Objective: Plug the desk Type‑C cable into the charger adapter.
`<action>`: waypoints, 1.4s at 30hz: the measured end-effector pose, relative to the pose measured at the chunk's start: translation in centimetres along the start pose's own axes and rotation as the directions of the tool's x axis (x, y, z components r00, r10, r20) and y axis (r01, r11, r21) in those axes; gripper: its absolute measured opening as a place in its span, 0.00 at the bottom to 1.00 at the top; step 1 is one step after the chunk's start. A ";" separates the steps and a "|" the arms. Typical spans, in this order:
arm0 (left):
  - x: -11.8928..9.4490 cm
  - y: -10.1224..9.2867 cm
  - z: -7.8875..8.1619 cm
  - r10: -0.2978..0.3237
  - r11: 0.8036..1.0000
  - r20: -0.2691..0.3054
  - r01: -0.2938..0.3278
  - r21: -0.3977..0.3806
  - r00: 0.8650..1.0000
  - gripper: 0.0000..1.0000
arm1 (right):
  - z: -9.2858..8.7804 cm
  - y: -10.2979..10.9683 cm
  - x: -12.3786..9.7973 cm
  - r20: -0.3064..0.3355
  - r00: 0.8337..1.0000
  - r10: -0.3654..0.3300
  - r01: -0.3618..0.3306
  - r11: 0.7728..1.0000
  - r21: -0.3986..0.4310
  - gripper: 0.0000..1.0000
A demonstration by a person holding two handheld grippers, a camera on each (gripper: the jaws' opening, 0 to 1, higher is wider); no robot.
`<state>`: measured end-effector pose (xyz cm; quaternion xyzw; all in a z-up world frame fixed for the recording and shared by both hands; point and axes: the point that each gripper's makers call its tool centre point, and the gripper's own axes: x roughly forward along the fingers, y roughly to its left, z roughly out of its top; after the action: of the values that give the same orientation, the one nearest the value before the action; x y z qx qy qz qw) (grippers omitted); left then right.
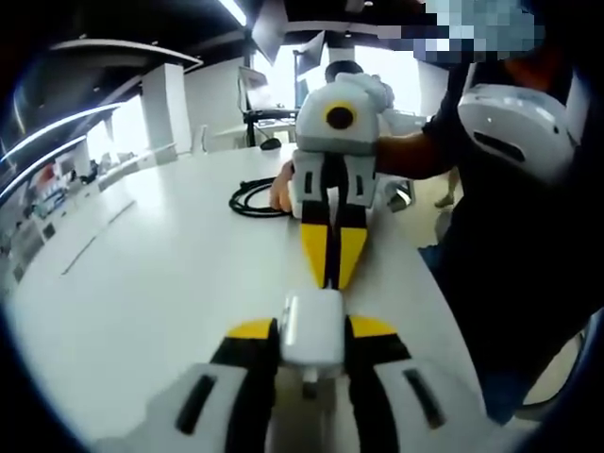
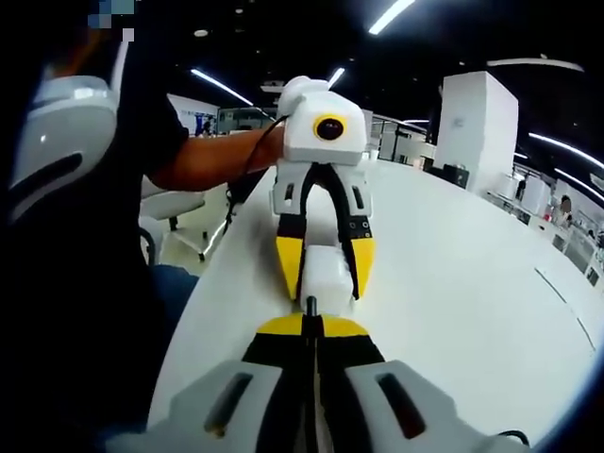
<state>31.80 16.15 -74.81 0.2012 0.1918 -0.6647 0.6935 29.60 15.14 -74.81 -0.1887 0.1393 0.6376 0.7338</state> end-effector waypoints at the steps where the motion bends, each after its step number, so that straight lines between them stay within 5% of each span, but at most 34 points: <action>1: 0.0 0.0 0.0 0.001 1.000 -0.003 -0.001 0.001 1.000 0.26 | 0.0 0.1 0.0 0.000 1.000 0.001 -0.001 1.000 -0.001 0.01; 10: -0.1 0.1 0.0 0.013 1.000 0.009 -0.013 0.007 1.000 0.27 | 0.0 0.1 0.1 -0.001 1.000 -0.004 0.004 1.000 0.001 0.03; 13: 0.0 0.1 -1.1 0.014 1.000 -0.041 -0.014 0.004 0.999 0.28 | -0.4 0.1 0.2 -0.024 1.000 -0.002 0.002 1.000 -0.007 0.06; 42: 0.1 0.4 -0.3 0.016 0.999 0.007 -0.016 -0.032 1.000 0.32 | -0.6 -0.2 0.1 -0.033 0.999 -0.017 0.017 1.000 0.001 0.16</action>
<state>32.23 16.26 -75.11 0.1894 0.1983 -0.6566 0.7027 29.85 14.89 -75.36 -0.1998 0.1502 0.6280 0.7370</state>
